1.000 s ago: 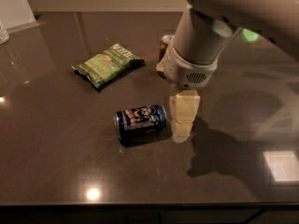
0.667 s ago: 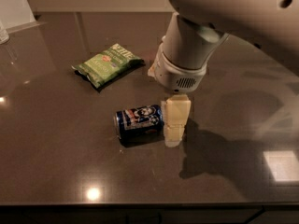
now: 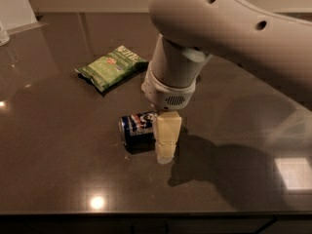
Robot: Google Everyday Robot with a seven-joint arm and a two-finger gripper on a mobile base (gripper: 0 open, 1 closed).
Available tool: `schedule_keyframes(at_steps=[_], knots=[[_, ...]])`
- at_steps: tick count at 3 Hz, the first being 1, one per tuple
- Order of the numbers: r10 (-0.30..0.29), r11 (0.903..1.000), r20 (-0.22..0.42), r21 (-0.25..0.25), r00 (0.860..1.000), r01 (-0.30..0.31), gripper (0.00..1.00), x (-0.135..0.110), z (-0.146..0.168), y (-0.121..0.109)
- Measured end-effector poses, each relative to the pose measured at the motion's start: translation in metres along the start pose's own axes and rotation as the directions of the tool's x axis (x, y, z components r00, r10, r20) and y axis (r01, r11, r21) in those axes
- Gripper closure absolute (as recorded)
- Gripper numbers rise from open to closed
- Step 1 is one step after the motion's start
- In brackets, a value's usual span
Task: Pick pepsi can
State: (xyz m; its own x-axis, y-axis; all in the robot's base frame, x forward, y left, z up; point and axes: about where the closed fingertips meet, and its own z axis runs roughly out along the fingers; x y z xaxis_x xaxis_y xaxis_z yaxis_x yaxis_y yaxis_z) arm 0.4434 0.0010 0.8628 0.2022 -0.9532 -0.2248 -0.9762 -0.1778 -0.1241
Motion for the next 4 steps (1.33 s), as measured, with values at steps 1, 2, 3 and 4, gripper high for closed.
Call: schedule_keyframes(at_steps=[1,2,3,4], knots=[[-0.007,1.0000,-0.015,-0.006,1.000,0.006,0.00,-0.005,0.018,0.001],[-0.025,0.9997,-0.048,-0.008,0.999,0.024,0.18,-0.006,0.030,0.001],[-0.027,0.9996,-0.068,-0.006,0.997,0.026,0.41,-0.008,0.031,-0.002],[-0.027,0.9996,-0.060,0.008,0.998,0.027,0.64,-0.012,0.018,-0.005]])
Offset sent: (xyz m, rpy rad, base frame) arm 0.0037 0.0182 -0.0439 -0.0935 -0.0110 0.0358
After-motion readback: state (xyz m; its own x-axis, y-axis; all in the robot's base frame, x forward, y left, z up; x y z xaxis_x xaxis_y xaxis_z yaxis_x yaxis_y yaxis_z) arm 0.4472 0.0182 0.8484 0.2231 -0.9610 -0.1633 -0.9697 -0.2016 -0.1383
